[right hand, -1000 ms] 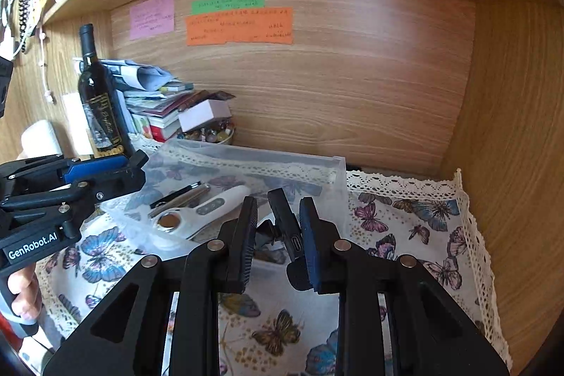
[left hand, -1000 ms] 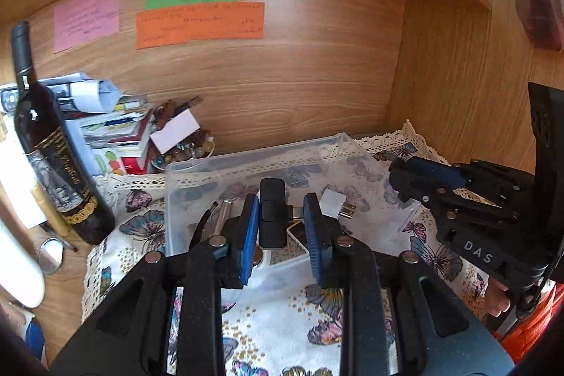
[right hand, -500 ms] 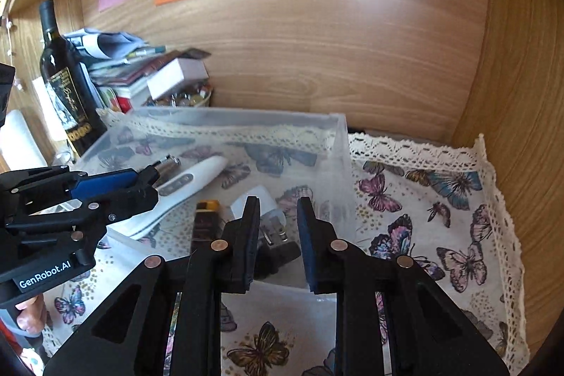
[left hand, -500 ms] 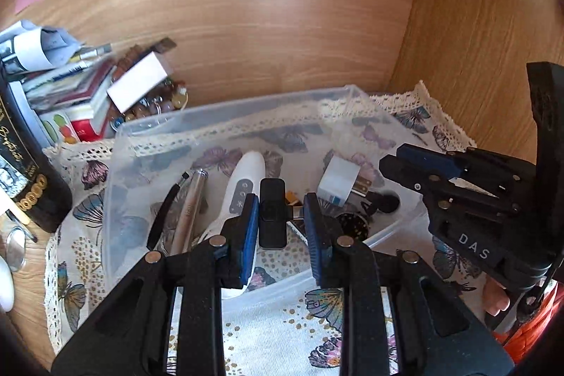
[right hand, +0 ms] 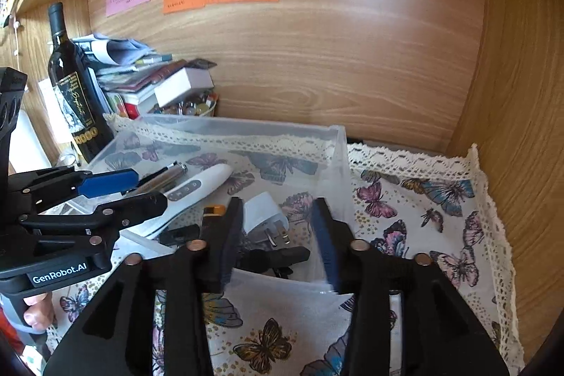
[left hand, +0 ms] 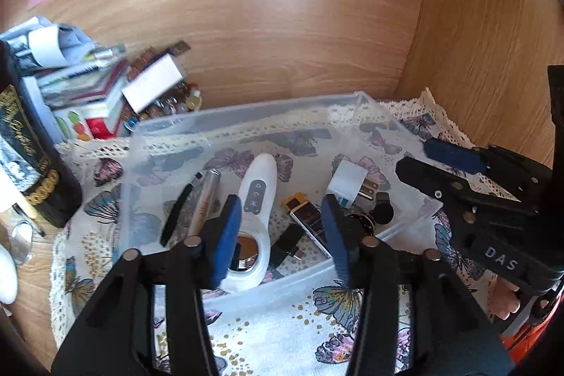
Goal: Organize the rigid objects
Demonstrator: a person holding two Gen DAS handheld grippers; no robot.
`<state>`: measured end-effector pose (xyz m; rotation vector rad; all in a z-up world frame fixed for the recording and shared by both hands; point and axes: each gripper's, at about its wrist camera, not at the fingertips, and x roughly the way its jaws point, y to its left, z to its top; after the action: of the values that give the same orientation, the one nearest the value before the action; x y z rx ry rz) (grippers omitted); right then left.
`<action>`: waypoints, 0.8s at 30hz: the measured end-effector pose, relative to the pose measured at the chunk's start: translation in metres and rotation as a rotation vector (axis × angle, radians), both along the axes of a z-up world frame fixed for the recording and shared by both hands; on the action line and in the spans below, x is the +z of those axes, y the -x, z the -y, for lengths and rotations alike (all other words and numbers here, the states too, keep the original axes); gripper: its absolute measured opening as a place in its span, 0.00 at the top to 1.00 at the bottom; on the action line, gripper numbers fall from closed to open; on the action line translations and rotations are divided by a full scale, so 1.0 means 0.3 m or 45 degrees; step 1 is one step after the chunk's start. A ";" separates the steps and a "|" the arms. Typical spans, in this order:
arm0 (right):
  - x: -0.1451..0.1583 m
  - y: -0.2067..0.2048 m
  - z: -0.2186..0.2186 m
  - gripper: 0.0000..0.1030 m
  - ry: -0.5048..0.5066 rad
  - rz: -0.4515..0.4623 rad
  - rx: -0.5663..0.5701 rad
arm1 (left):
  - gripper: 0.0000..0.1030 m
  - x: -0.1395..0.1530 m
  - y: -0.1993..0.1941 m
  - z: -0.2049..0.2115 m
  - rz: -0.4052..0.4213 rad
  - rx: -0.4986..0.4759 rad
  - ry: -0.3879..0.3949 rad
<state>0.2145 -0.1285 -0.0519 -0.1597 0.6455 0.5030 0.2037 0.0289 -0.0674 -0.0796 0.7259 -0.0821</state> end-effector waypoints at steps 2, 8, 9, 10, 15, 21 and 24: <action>0.024 0.021 0.006 0.44 -0.011 0.035 -0.002 | 0.43 0.031 0.036 -0.002 0.048 0.018 -0.013; 0.114 0.106 0.037 0.23 -0.066 0.149 -0.003 | 0.19 0.129 0.148 0.005 0.198 0.090 -0.110; 0.132 0.123 0.044 0.21 -0.077 0.169 -0.003 | 0.17 0.148 0.172 0.007 0.227 0.102 -0.123; 0.145 0.140 0.050 0.20 -0.084 0.185 -0.004 | 0.15 0.163 0.193 0.009 0.250 0.111 -0.131; 0.214 0.232 0.097 0.11 -0.144 0.258 -0.013 | 0.05 0.233 0.306 0.017 0.364 0.148 -0.137; 0.265 0.330 0.144 0.04 -0.201 0.330 -0.030 | 0.02 0.281 0.423 0.036 0.464 0.163 -0.136; 0.281 0.374 0.161 0.01 -0.220 0.356 -0.043 | 0.01 0.294 0.467 0.041 0.489 0.159 -0.123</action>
<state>0.1023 -0.1769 0.0324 -0.0540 0.3290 0.4906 0.0637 0.0165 0.0209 -0.0152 0.3394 0.0564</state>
